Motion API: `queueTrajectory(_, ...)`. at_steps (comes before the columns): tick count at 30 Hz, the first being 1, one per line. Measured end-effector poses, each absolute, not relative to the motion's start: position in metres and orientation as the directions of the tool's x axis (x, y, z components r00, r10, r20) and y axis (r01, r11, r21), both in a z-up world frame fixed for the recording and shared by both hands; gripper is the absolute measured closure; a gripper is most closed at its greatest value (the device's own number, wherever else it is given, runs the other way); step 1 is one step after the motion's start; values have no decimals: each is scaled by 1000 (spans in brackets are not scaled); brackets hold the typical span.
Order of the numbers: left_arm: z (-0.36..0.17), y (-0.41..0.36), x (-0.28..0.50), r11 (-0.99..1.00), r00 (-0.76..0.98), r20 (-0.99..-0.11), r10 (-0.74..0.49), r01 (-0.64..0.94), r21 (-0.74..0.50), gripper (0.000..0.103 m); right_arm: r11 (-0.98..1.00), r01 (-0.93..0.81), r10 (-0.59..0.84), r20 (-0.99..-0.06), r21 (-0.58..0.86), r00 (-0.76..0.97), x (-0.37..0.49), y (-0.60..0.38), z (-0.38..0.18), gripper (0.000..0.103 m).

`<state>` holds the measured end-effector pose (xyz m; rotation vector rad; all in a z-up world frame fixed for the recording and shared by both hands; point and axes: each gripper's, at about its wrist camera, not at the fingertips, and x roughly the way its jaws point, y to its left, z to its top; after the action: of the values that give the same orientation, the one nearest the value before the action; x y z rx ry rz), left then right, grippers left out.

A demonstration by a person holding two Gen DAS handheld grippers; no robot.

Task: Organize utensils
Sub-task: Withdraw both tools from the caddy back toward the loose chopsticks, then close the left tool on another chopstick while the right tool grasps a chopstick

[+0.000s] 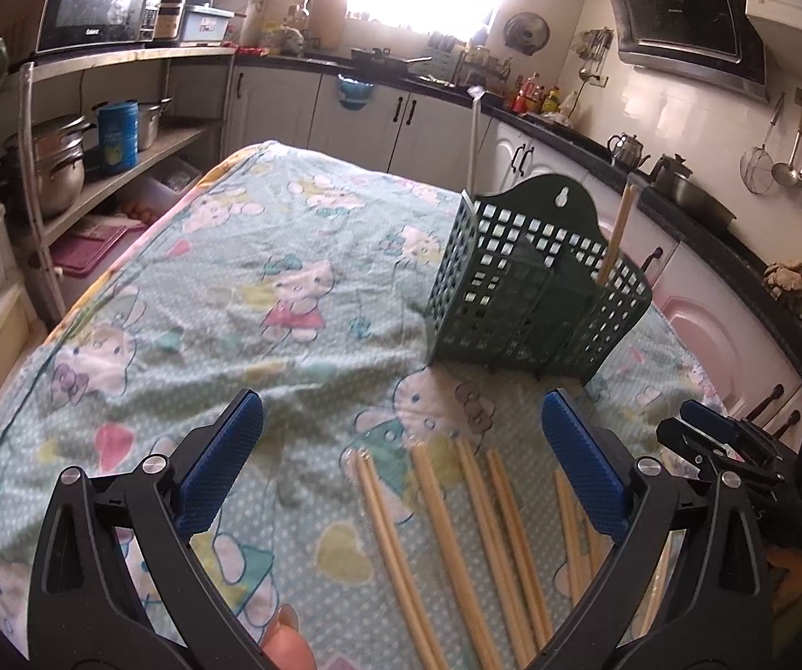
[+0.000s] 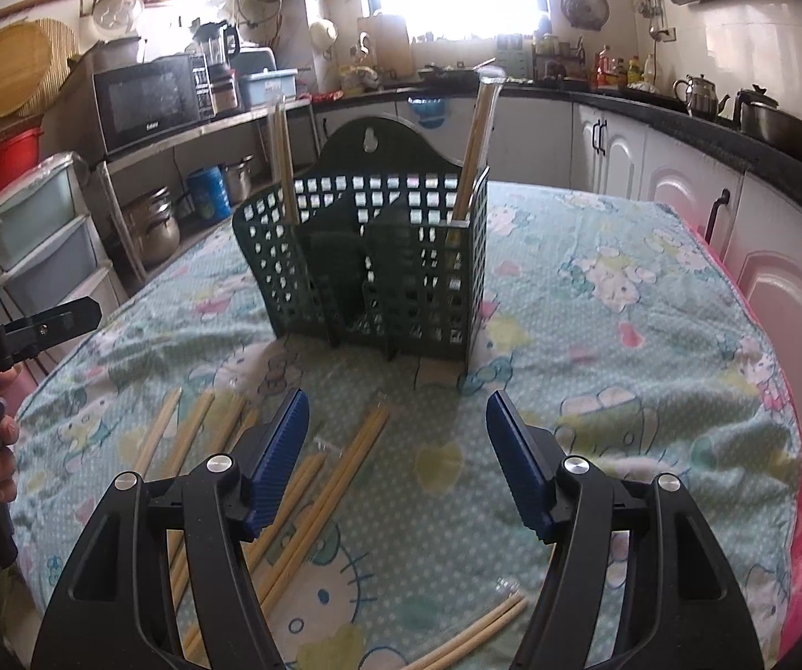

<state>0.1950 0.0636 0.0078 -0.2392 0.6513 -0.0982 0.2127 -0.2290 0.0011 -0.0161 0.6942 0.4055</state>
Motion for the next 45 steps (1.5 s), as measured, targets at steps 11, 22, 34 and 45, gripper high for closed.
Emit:
queueTrajectory(11, -21, 70, 188, 970, 736, -657, -163, -1, -241, 12, 921, -373, 338, -700, 109, 629, 214, -215, -18, 39)
queueTrajectory(22, -51, 73, 191, 960, 644, -735, -213, 0, -279, 38, 928, -350, 318, -762, 129, 564, 231, -201, -36, 39)
queueTrajectory(34, -63, 58, 209, 961, 580, -780, -236, 21, -275, 67, 947, -265, 301, -799, 184, 521, 274, -196, -51, 55)
queueTrajectory(45, -63, 57, 226, 975, 565, -809, -164, -31, -219, 72, 964, -248, 217, -825, 97, 521, 289, -178, -54, 61)
